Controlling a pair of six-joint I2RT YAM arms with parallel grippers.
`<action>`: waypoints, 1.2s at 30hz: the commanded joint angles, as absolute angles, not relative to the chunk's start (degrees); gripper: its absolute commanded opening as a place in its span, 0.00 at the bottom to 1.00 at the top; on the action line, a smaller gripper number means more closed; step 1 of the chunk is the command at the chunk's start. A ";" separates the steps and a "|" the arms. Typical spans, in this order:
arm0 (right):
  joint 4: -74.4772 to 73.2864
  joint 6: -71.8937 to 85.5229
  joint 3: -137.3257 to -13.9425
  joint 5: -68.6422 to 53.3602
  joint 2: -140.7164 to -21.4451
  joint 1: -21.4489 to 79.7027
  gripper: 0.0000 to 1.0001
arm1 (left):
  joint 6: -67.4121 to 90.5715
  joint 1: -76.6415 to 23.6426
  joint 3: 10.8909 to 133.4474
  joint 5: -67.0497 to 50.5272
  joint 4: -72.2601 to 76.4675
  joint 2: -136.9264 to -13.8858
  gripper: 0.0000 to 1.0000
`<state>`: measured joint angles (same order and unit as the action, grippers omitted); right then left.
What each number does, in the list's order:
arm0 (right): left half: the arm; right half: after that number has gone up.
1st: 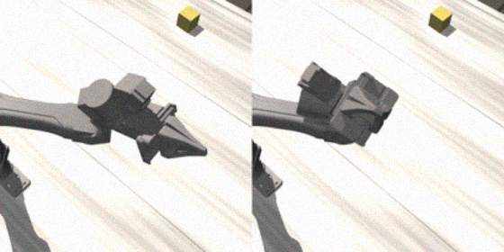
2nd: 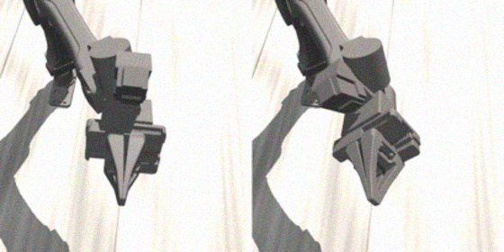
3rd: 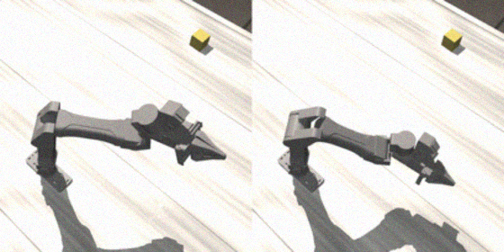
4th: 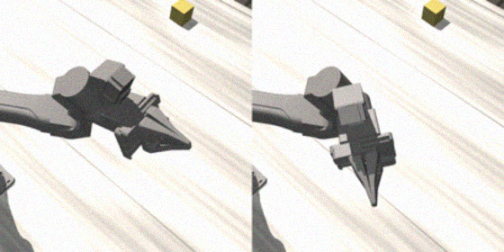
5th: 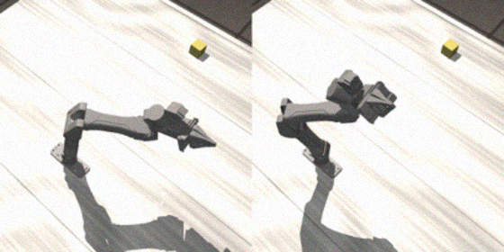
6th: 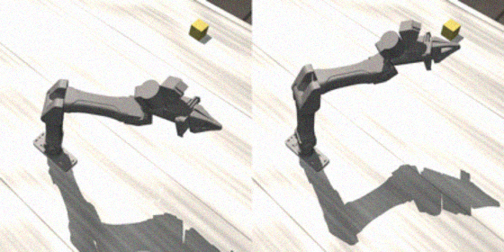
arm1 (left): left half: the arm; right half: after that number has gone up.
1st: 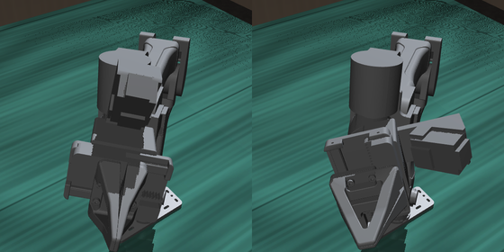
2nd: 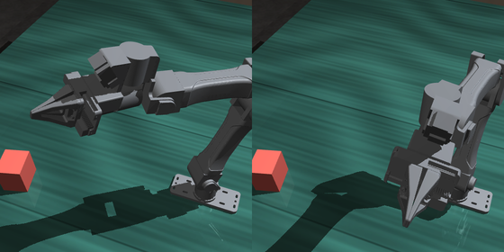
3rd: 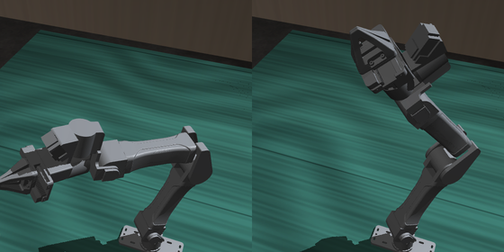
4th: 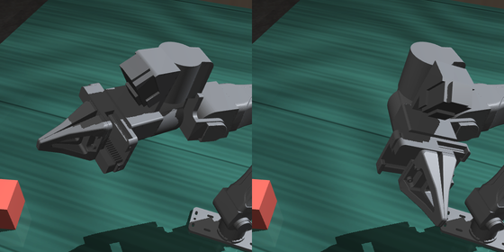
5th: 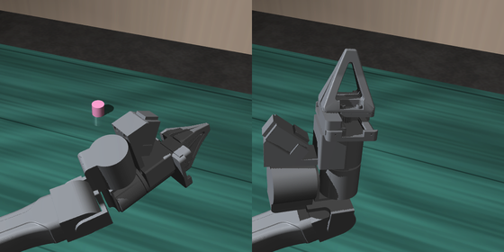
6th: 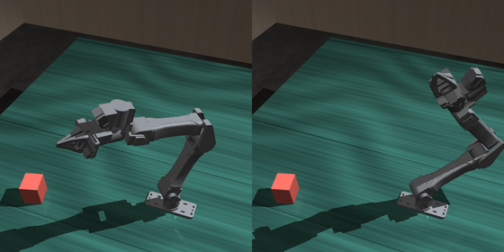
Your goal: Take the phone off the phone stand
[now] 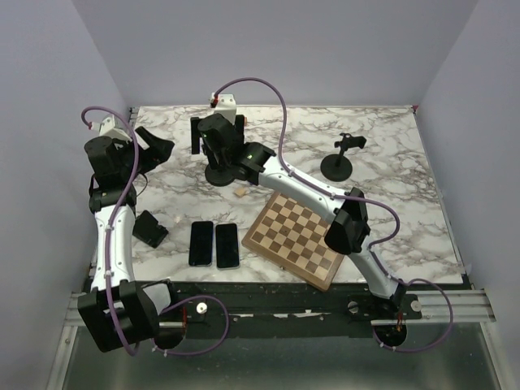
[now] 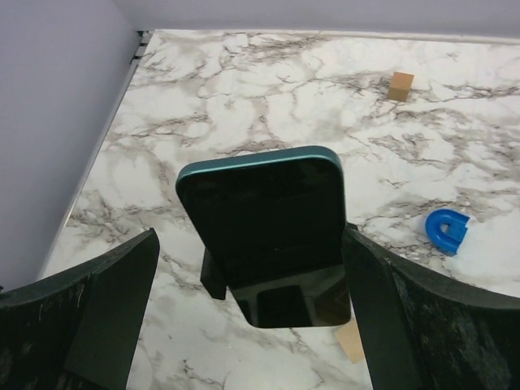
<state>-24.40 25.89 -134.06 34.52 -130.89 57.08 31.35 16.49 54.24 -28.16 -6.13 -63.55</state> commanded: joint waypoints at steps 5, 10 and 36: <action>-24.26 21.20 -133.24 38.91 -131.00 57.51 1.00 | 32.61 16.89 53.79 -28.29 -5.91 -63.72 0.86; -23.89 20.54 -135.17 37.15 -132.98 56.98 1.00 | 32.52 16.88 53.71 -28.78 -5.69 -64.16 0.86; -20.75 18.45 -136.18 24.93 -134.38 52.85 0.01 | 32.46 16.35 53.35 -32.04 -4.04 -67.59 0.76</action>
